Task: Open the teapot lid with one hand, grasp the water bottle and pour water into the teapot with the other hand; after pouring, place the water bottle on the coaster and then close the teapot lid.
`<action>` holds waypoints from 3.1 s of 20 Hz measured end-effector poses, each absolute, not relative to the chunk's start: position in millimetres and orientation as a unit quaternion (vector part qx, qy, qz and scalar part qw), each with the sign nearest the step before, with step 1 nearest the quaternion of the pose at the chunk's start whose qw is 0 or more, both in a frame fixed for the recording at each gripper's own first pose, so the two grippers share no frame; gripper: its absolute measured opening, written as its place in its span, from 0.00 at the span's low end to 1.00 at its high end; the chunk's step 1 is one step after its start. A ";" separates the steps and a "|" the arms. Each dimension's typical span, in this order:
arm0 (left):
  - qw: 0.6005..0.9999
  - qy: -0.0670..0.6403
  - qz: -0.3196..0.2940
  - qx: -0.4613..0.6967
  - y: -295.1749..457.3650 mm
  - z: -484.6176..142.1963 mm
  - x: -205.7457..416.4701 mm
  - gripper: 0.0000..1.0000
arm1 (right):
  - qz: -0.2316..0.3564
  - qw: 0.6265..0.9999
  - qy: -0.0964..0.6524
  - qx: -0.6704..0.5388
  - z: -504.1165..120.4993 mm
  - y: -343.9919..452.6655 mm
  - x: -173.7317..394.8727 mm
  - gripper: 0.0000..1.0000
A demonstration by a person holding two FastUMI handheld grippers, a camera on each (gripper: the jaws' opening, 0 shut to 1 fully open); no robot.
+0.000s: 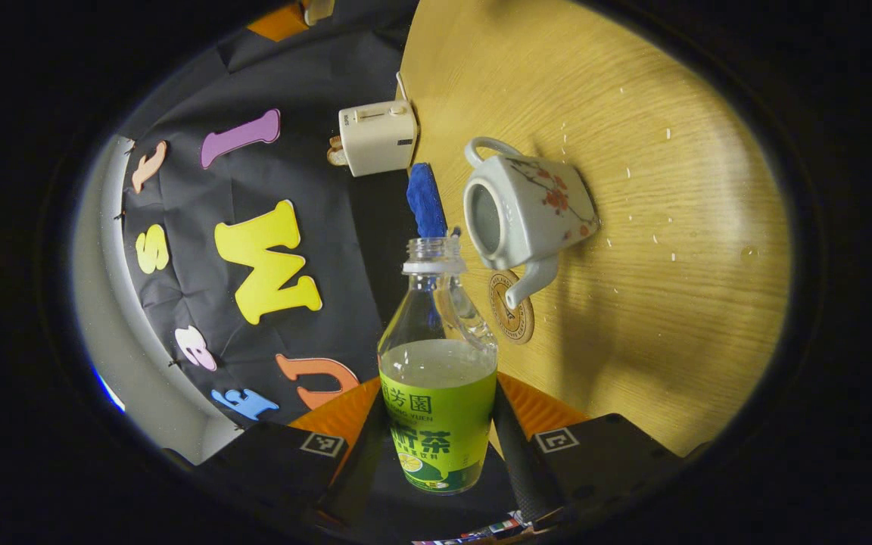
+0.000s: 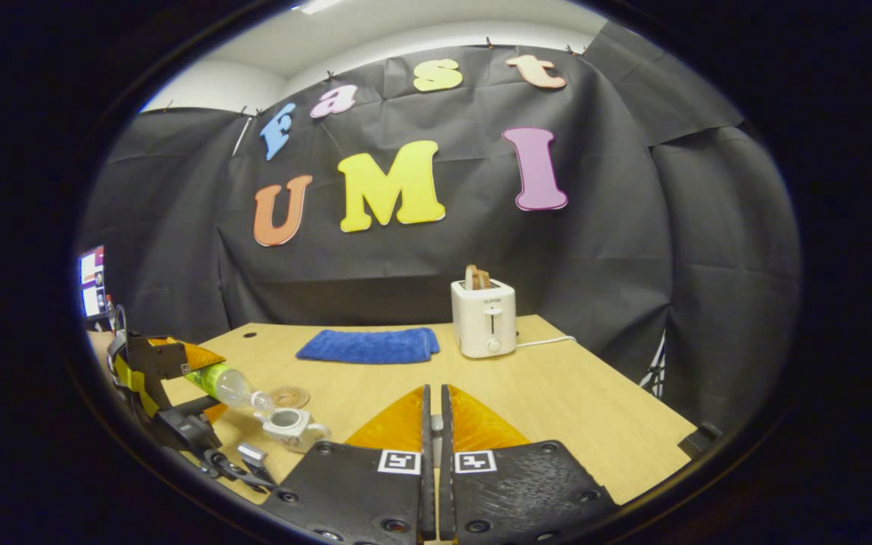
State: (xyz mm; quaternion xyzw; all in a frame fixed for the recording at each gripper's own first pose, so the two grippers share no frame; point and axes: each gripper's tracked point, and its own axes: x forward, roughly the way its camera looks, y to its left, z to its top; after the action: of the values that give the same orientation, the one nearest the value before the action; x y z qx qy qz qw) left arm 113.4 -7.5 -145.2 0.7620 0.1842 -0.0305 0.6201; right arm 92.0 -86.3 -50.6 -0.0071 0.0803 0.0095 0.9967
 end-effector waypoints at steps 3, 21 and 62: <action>0.601 0.182 -0.027 0.778 -7.2 -142.4 116.9 0.76 | 0.010 0.997 0.080 -0.007 -50.0 -86.8 91.1 0.02; 0.533 0.183 -0.024 0.826 -6.9 -128.6 121.4 0.76 | 0.013 0.996 0.086 -0.007 -52.6 -87.5 91.9 0.02; 0.829 0.150 0.035 0.537 -6.4 -84.9 146.8 0.72 | -0.006 0.996 0.088 0.018 -50.6 -116.3 93.6 0.02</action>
State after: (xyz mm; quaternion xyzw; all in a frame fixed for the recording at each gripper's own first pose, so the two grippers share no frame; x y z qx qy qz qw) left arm 146.8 -6.4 -84.9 0.5374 0.1495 0.0345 0.8293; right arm 93.6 -116.3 -50.6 0.0182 0.0877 -0.0057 0.9960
